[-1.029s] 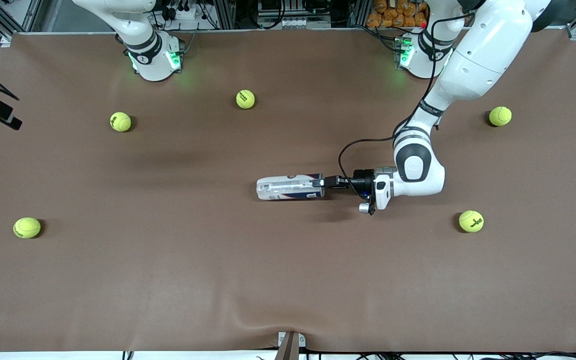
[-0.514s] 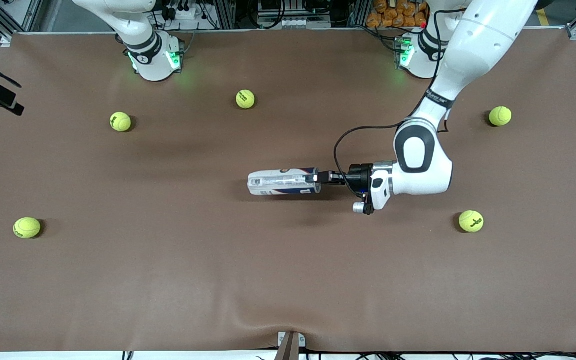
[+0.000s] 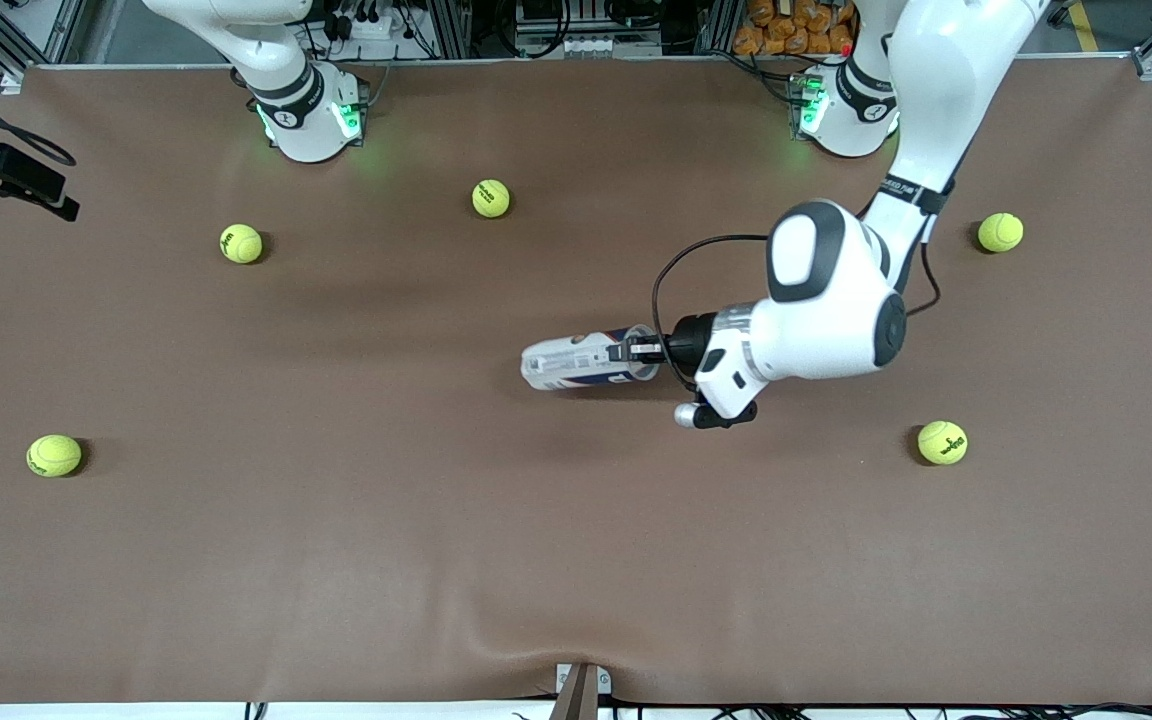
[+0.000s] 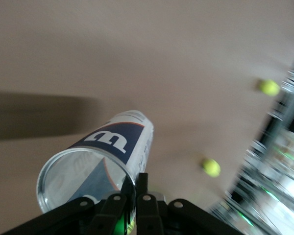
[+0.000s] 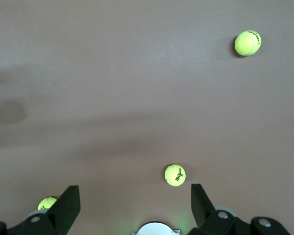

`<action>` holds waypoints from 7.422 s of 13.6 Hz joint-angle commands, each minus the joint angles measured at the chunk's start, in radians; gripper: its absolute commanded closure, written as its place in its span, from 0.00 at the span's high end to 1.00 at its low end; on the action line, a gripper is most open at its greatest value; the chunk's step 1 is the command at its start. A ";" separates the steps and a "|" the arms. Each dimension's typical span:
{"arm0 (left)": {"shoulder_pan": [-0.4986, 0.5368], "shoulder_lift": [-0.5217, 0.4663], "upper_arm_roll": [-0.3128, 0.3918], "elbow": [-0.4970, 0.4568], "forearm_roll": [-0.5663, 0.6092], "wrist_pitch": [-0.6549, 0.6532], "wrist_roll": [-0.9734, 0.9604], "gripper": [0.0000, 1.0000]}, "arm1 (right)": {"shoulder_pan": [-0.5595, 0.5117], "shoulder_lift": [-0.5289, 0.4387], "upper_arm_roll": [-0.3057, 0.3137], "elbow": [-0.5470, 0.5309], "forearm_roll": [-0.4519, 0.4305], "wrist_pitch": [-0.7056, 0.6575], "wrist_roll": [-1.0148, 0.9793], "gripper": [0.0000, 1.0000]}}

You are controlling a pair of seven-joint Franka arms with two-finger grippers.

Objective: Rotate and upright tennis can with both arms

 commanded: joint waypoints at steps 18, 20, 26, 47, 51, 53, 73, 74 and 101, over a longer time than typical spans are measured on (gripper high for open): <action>-0.575 0.128 0.223 0.340 0.742 -0.357 -0.839 0.00 | 0.047 0.011 -0.005 0.032 -0.008 -0.016 0.006 1.00; -0.577 0.153 0.222 0.356 0.742 -0.347 -0.839 0.00 | 0.042 0.015 -0.005 0.038 -0.005 -0.016 0.006 1.00; -0.577 0.164 0.222 0.355 0.739 -0.301 -0.832 0.00 | 0.033 0.015 -0.007 0.038 -0.011 -0.018 0.012 1.00; -0.552 0.150 0.227 0.347 0.733 -0.276 -0.810 0.66 | 0.028 0.030 -0.004 0.064 -0.015 -0.019 0.012 1.00; -0.538 0.120 0.234 0.345 0.716 -0.333 -0.800 0.91 | 0.024 0.033 -0.004 0.067 -0.014 -0.019 0.014 1.00; -0.523 0.094 0.234 0.345 0.716 -0.370 -0.780 1.00 | 0.025 0.035 -0.004 0.068 -0.014 -0.019 0.012 1.00; -0.009 -0.101 0.213 0.330 0.702 -0.446 -0.232 1.00 | 0.028 0.048 -0.004 0.110 -0.012 -0.022 0.005 1.00; 0.018 -0.113 0.213 0.329 0.700 -0.448 -0.205 1.00 | 0.028 0.048 -0.004 0.110 -0.012 -0.022 0.005 1.00; 0.177 -0.476 0.334 0.057 0.694 -0.574 0.340 1.00 | 0.027 0.056 -0.004 0.111 -0.011 -0.021 0.006 1.00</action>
